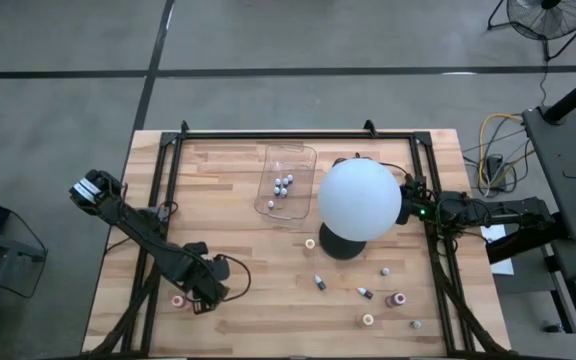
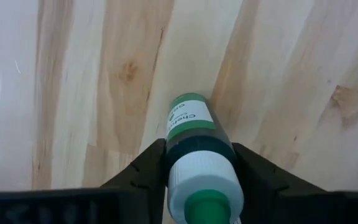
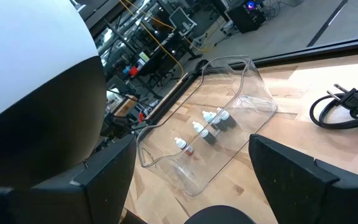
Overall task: Pick & Place food coloring
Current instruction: Put the large green food coloring bottle into the transparent bin
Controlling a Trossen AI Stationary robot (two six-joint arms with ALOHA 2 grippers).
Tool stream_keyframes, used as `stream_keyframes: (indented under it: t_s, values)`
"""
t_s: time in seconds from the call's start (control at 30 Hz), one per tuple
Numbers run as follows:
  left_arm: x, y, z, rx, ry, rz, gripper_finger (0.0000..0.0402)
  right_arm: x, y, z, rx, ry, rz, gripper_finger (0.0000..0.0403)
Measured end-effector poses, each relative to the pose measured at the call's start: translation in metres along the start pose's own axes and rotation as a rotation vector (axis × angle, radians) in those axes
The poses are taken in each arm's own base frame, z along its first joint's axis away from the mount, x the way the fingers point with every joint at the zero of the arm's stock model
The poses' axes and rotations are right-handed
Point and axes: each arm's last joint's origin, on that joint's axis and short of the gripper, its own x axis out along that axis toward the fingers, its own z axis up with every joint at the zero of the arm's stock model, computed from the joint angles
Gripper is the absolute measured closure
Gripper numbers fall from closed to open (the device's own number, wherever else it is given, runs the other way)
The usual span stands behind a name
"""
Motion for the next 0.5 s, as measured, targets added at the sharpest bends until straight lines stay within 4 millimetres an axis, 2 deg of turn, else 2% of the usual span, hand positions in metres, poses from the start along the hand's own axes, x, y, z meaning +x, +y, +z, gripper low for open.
stream_keyframes:
  t_s: [0.27,0.5]
  values:
    - [-0.039,0.014,0.024,-0.040,-0.059,-0.050,0.0284,0.000,0.000,0.000,0.000,0.000,0.000,0.0101]
    - [-0.081,0.047,0.064,-0.118,-0.110,-0.048,0.0284,0.000,0.000,0.000,0.000,0.000,0.000,0.0101]
